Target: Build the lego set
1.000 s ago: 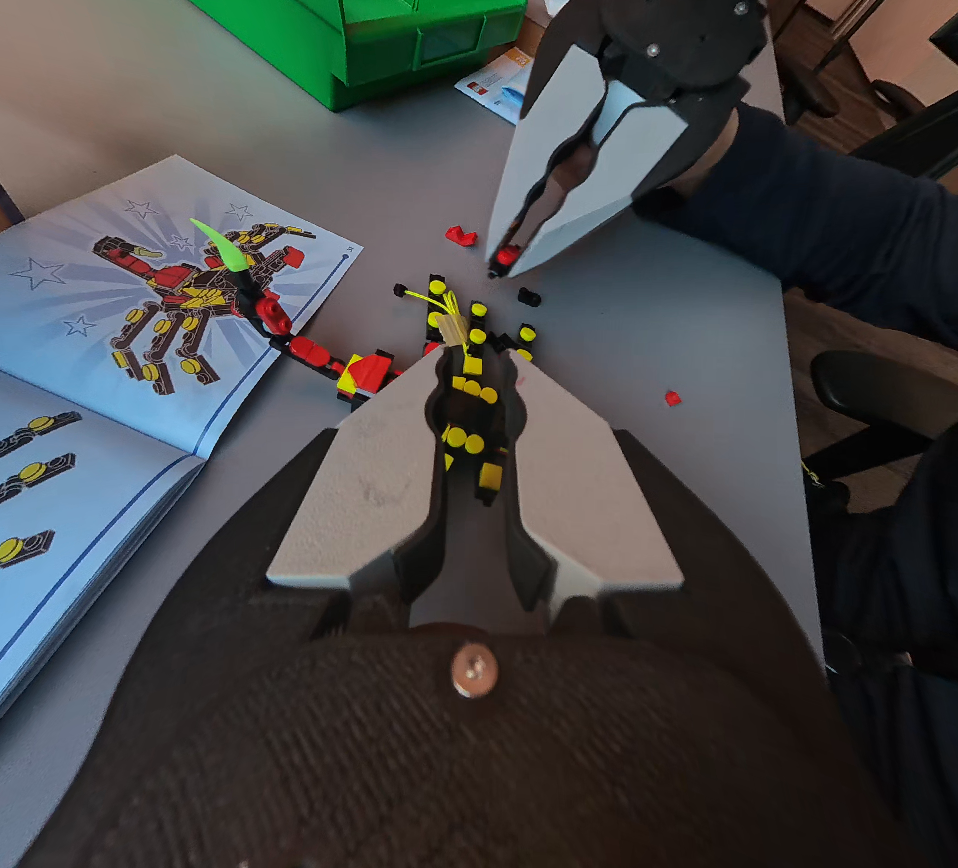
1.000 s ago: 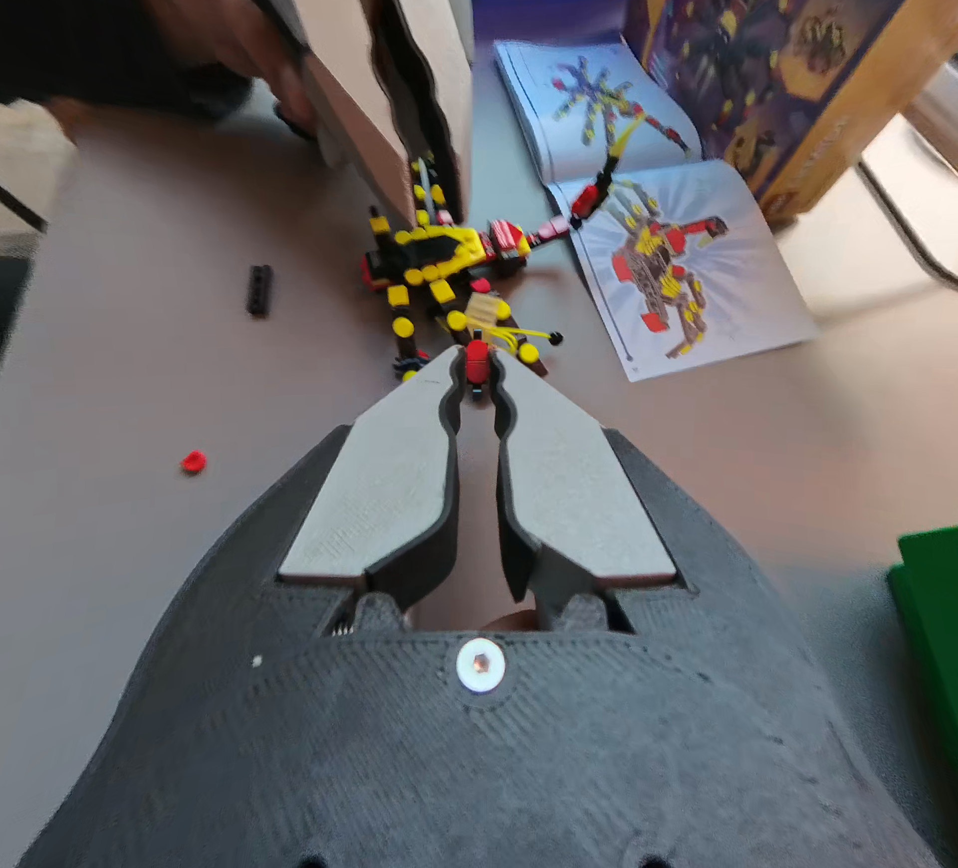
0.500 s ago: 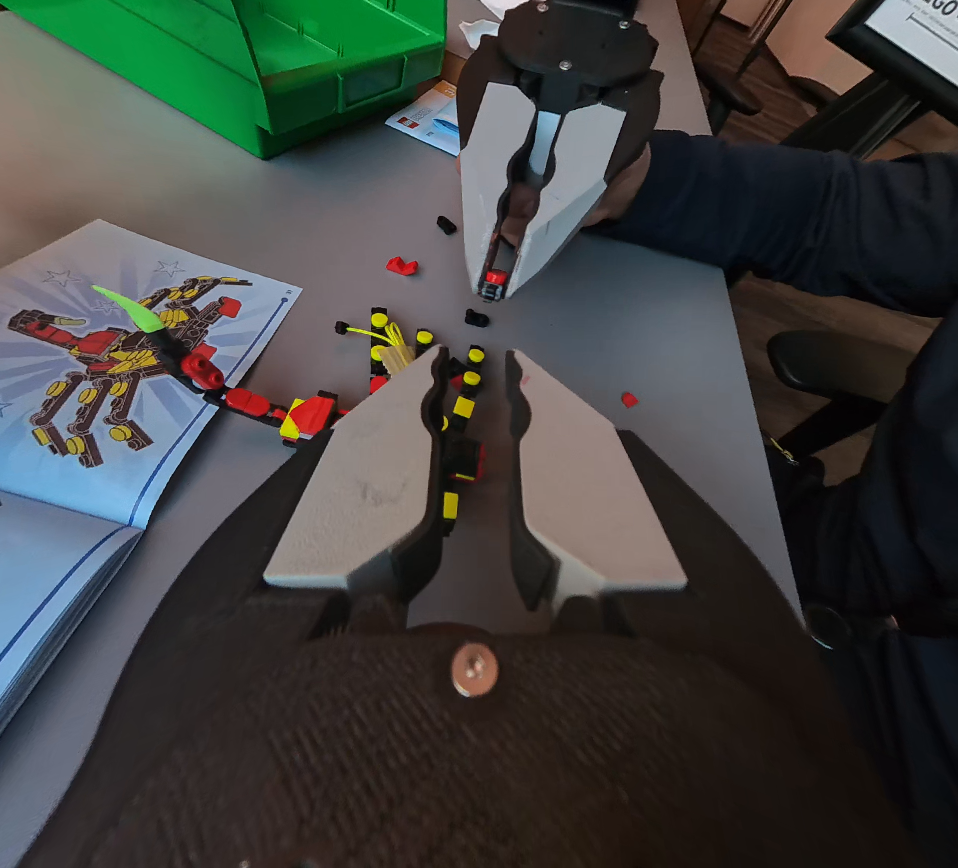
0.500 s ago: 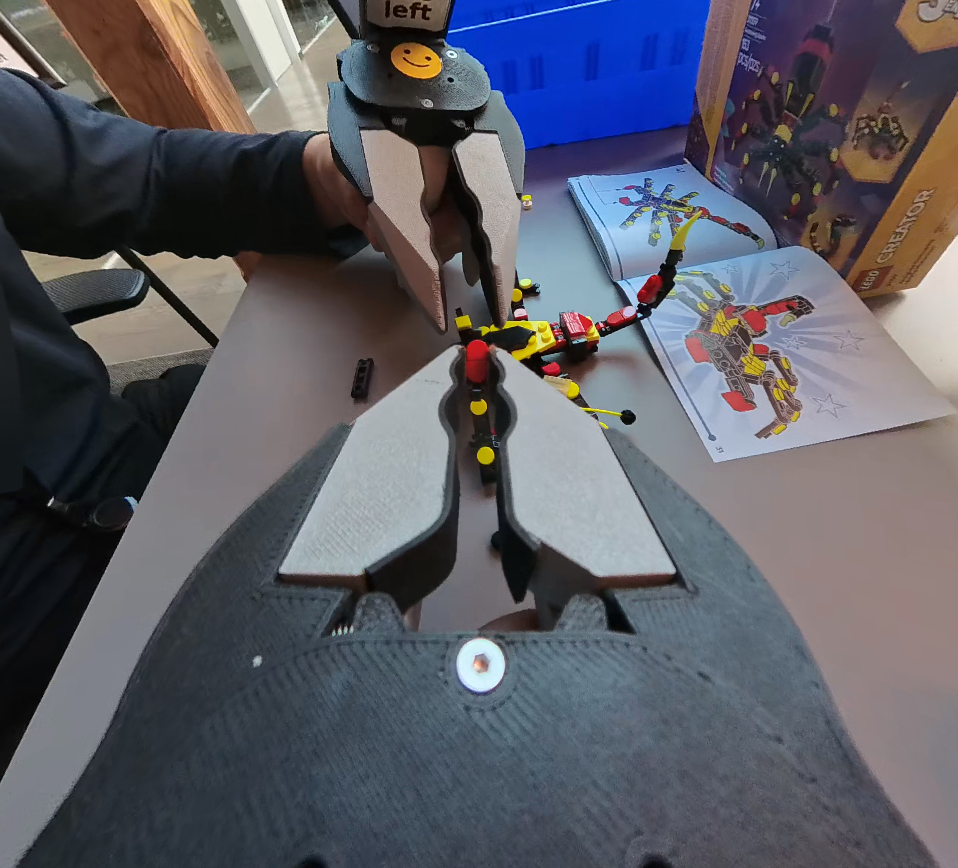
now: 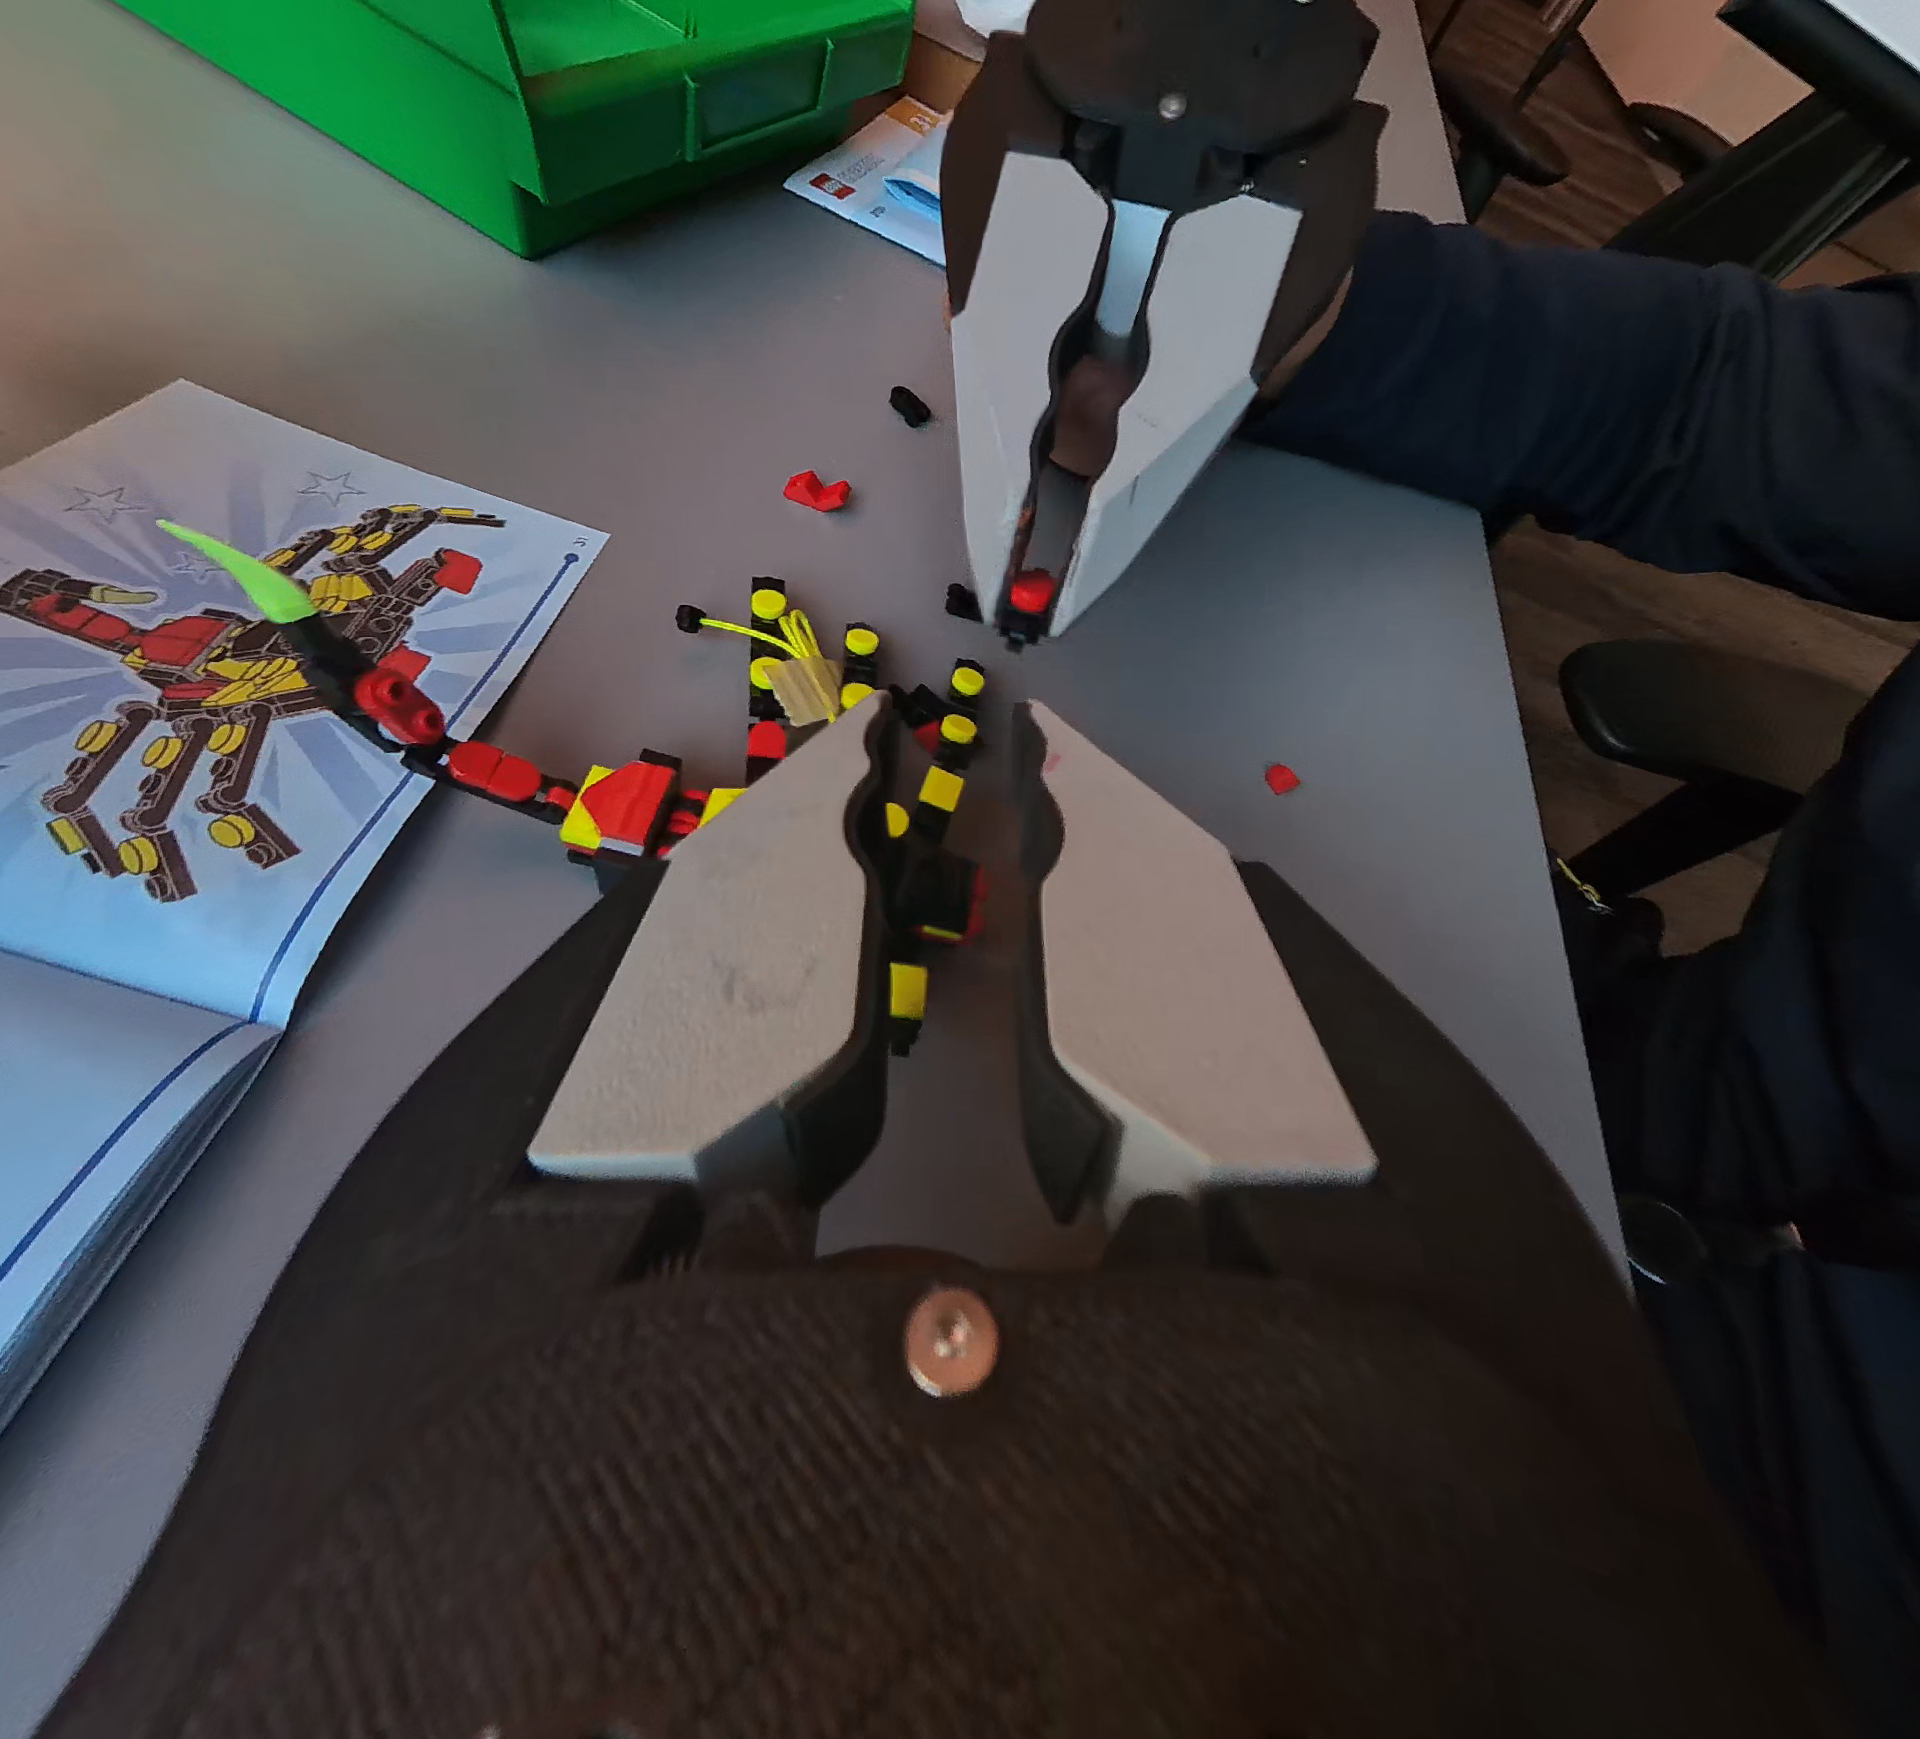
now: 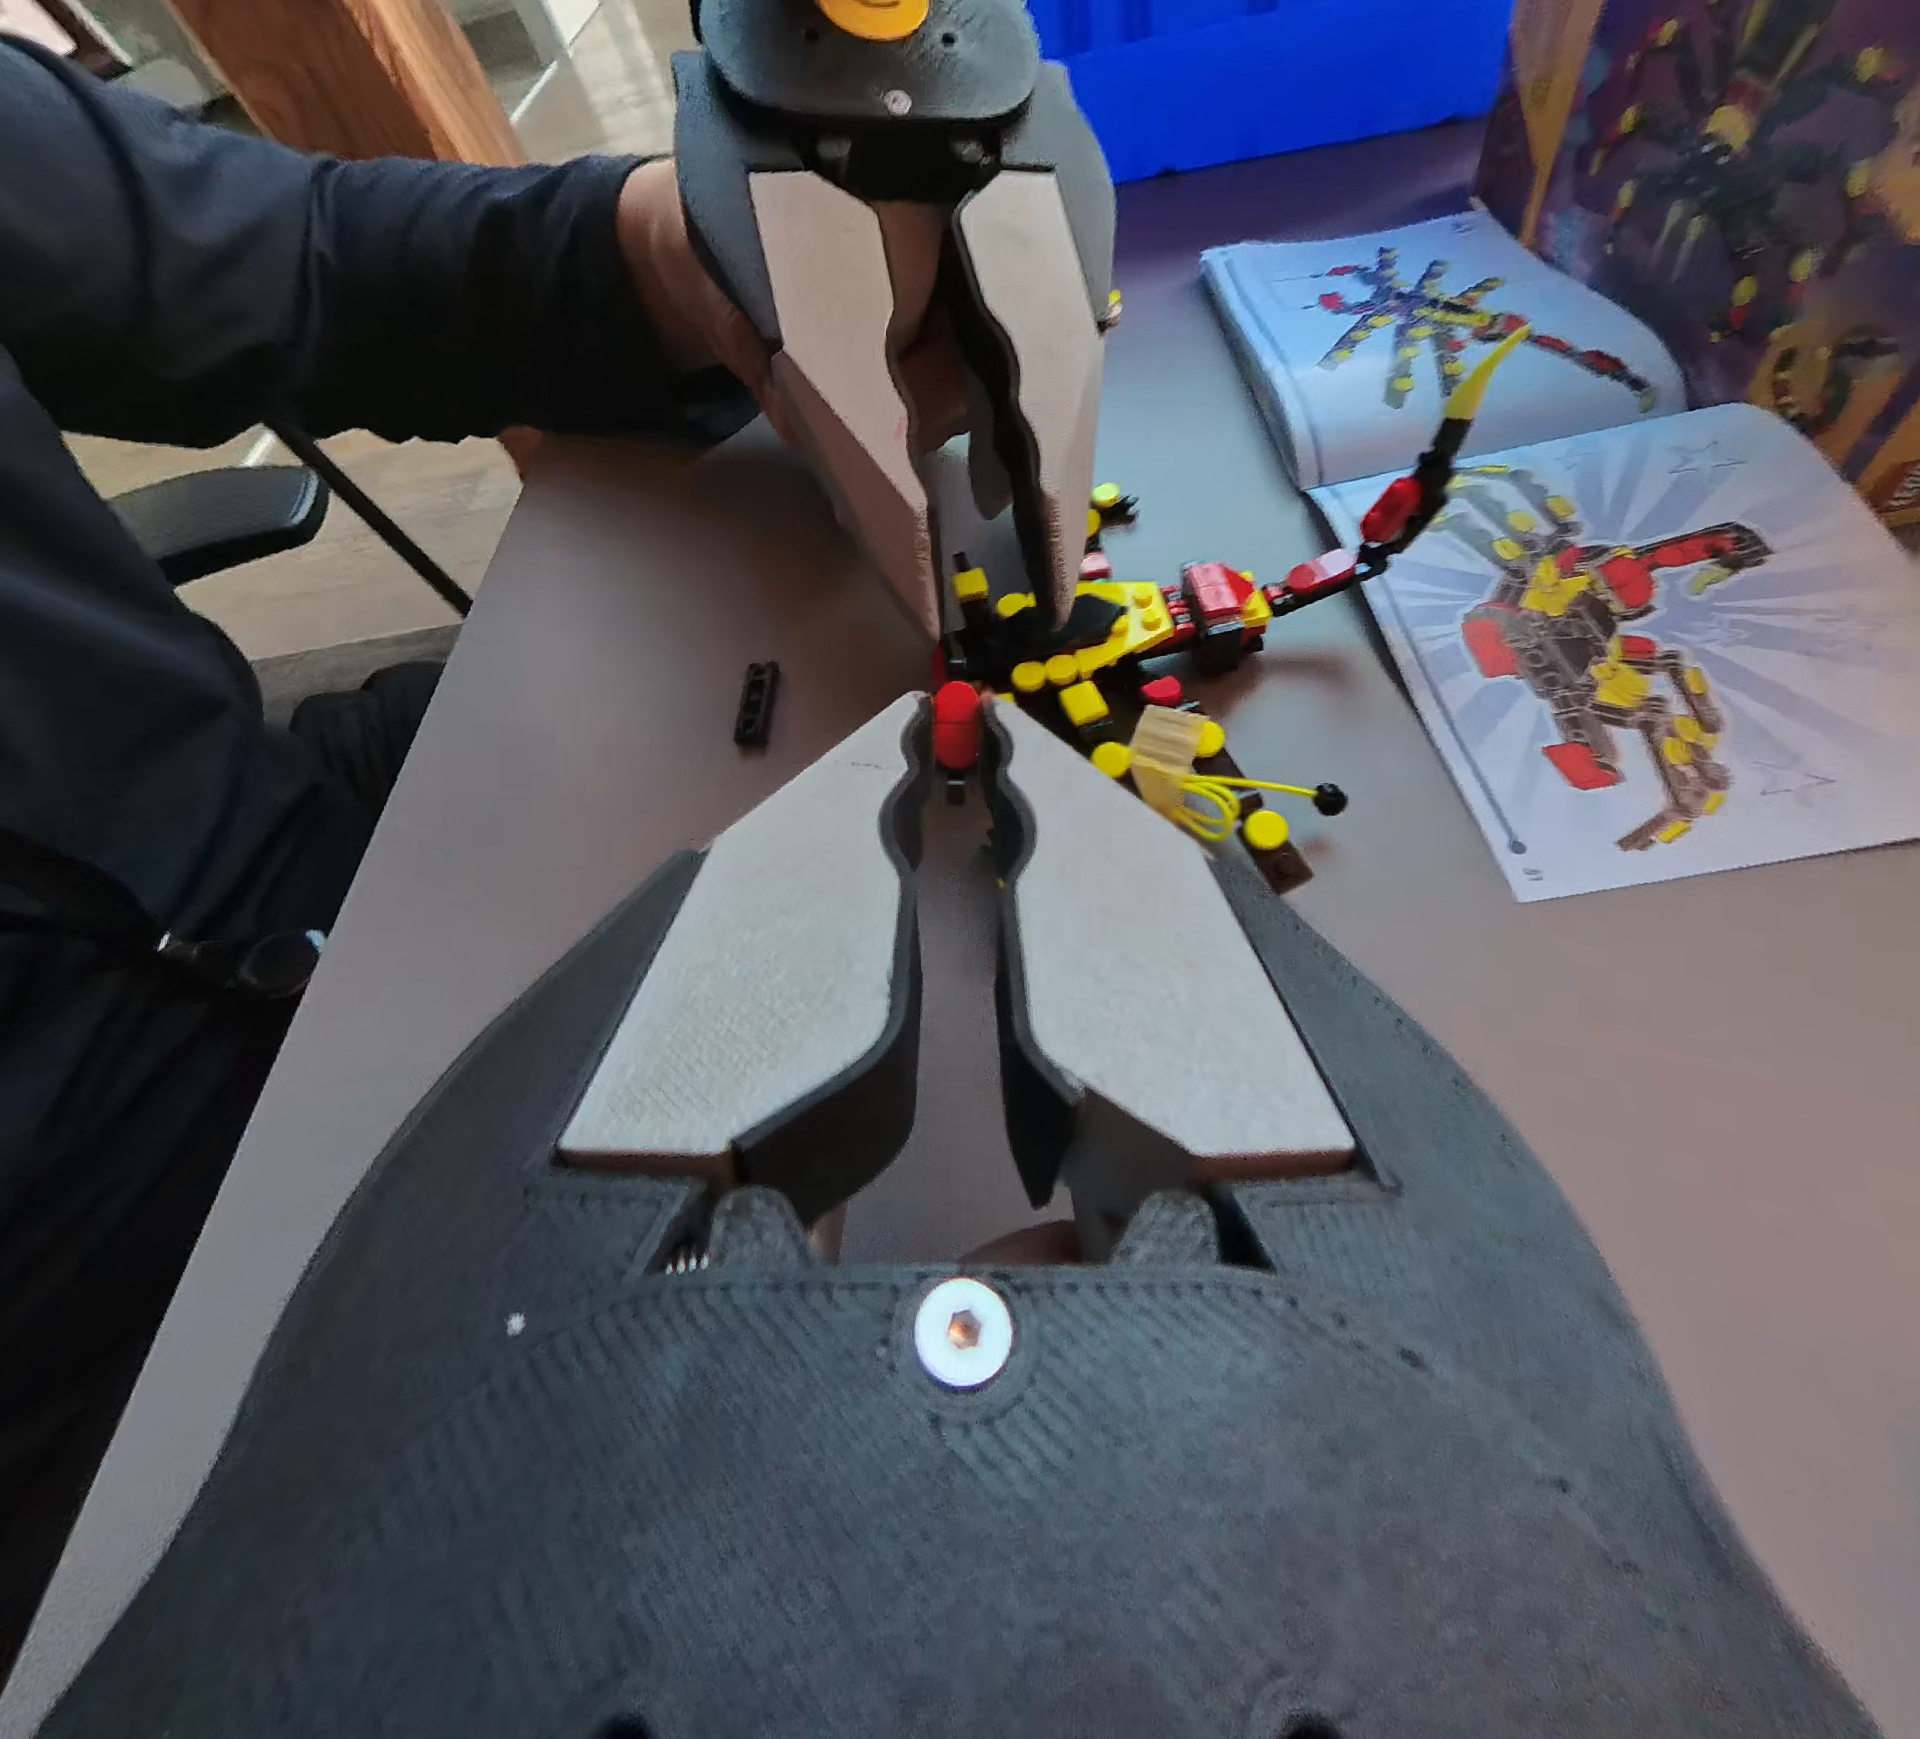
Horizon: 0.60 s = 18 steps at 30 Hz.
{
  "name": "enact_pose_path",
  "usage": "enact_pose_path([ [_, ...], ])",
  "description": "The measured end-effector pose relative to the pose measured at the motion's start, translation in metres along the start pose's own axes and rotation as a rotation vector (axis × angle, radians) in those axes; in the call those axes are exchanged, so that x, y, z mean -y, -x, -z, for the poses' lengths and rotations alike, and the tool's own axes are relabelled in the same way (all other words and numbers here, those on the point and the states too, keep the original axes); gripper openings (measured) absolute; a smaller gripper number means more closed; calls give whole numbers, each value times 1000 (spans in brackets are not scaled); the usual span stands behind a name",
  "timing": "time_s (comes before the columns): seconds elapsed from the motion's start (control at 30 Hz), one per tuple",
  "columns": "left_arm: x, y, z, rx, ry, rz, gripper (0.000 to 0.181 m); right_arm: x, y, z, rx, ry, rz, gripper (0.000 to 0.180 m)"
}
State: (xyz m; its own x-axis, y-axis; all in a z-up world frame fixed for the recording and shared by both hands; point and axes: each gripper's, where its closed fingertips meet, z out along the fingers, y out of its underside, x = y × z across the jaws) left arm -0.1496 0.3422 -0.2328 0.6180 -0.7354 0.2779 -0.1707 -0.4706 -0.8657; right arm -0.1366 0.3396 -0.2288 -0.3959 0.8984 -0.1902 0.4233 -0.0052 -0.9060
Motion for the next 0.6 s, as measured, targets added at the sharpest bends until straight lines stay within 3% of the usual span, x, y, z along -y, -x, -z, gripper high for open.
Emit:
enact_pose_path([
  [0.37, -3, -2, -2, -1, 21, -16, 18, -46, 26, -19, 60, 311, 155, 4],
  [0.6, -4, -1, -2, 4, 26, -14, 18, -43, 26, -18, 60, 291, 150, 15],
])
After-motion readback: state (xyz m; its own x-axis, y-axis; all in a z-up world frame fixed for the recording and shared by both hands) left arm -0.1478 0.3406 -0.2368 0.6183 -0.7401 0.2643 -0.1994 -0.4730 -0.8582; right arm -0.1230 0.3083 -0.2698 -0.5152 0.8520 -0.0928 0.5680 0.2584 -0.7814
